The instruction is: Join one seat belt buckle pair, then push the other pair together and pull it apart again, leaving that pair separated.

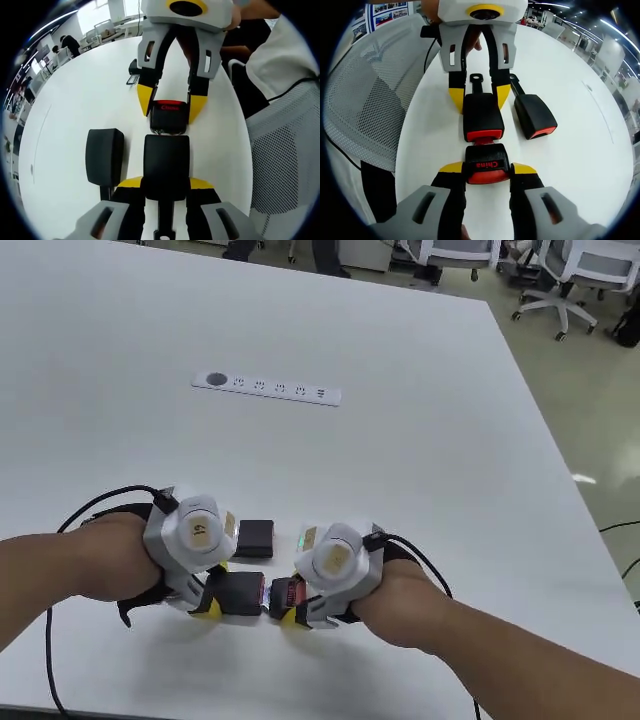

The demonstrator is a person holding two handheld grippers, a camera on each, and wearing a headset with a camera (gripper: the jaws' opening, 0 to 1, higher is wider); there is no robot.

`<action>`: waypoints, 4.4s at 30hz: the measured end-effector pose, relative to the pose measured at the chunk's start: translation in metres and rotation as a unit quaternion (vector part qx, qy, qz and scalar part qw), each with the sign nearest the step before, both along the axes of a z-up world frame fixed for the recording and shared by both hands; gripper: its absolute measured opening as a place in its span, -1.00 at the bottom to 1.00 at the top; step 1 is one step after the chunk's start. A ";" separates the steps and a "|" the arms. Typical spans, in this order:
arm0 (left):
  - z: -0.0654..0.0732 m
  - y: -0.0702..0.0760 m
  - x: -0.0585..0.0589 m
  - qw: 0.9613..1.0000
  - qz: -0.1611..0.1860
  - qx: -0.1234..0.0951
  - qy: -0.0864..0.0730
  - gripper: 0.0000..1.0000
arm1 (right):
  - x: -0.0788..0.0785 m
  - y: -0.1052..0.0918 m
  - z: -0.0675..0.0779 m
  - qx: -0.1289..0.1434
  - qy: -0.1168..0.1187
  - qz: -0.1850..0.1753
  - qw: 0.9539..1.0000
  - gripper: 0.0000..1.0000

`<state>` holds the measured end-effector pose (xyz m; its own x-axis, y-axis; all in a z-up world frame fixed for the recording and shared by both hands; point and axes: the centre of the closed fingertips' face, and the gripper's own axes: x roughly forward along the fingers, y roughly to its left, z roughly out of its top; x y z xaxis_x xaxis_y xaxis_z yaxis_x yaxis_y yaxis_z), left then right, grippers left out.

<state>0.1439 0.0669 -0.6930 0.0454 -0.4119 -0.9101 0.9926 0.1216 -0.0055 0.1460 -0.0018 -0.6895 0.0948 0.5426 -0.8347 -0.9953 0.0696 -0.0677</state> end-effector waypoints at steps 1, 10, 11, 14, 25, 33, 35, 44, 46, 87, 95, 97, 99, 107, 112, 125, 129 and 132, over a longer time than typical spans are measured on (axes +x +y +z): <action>0.000 0.001 0.000 1.000 0.000 0.001 0.000 -0.40 | 0.000 0.000 0.000 0.001 0.000 -0.001 1.000 -0.38; -0.002 0.001 0.001 1.000 0.019 0.004 0.006 -0.36 | -0.002 0.001 0.003 0.003 0.006 -0.010 1.000 -0.34; -0.002 0.000 0.001 1.000 0.018 0.007 0.005 -0.36 | -0.002 0.001 0.003 0.000 0.007 -0.009 1.000 -0.34; -0.003 0.001 0.002 1.000 0.026 0.009 0.006 -0.34 | -0.001 0.002 0.002 -0.005 0.008 -0.015 1.000 -0.33; 0.025 -0.001 0.000 0.998 0.061 -0.015 -0.018 -0.14 | -0.004 -0.001 0.022 0.007 -0.003 -0.016 1.000 -0.26; 0.046 -0.003 0.019 0.997 0.057 -0.048 -0.035 -0.13 | 0.001 -0.005 0.041 0.018 -0.007 -0.010 1.000 -0.34; 0.051 -0.004 0.025 0.996 0.066 -0.052 -0.035 -0.13 | 0.005 -0.007 0.042 0.020 -0.011 -0.010 1.000 -0.36; 0.054 -0.001 0.055 0.994 0.078 -0.052 -0.050 -0.09 | 0.035 -0.042 0.043 0.008 -0.018 -0.034 0.999 -0.34; 0.053 0.000 0.057 0.995 0.079 -0.048 -0.049 -0.10 | 0.042 -0.050 0.039 0.004 -0.019 -0.038 0.999 -0.34; -0.002 -0.003 0.083 1.000 -0.019 0.008 -0.008 -0.32 | 0.066 -0.128 0.000 -0.068 0.028 -0.029 0.997 -0.34; 0.000 -0.006 0.077 0.999 -0.032 0.015 -0.003 -0.34 | 0.065 -0.129 -0.003 -0.061 0.033 -0.036 0.997 -0.34; 0.000 -0.006 0.076 0.999 -0.033 0.018 -0.001 -0.34 | 0.064 -0.129 -0.002 -0.061 0.028 -0.035 0.997 -0.34; 0.000 -0.006 0.076 0.999 -0.031 0.021 0.000 -0.34 | 0.064 -0.127 0.000 -0.060 0.023 -0.033 0.997 -0.34; 0.000 -0.006 0.075 0.999 -0.029 0.024 0.001 -0.34 | 0.067 -0.106 0.000 -0.050 0.019 -0.030 0.998 -0.34; 0.000 -0.006 0.075 0.999 -0.030 0.027 0.001 -0.34 | 0.066 -0.086 0.000 -0.041 0.019 -0.018 0.999 -0.34; 0.000 -0.006 0.074 0.999 -0.032 0.026 0.000 -0.34 | 0.072 -0.045 0.004 -0.023 0.010 -0.001 1.000 -0.35; 0.000 -0.007 0.074 0.999 -0.031 0.030 0.000 -0.35 | 0.075 -0.036 0.000 -0.016 0.012 -0.001 1.000 -0.35; 0.000 -0.007 0.074 0.999 -0.030 0.030 0.000 -0.35 | 0.071 -0.029 0.004 -0.010 0.011 0.005 1.000 -0.35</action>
<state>0.2177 0.0602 -0.6930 0.0223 -0.3580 -0.9335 0.9981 0.0619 0.0001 0.2170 -0.0307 -0.6860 0.0710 0.5264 -0.8473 -0.9972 0.0578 -0.0476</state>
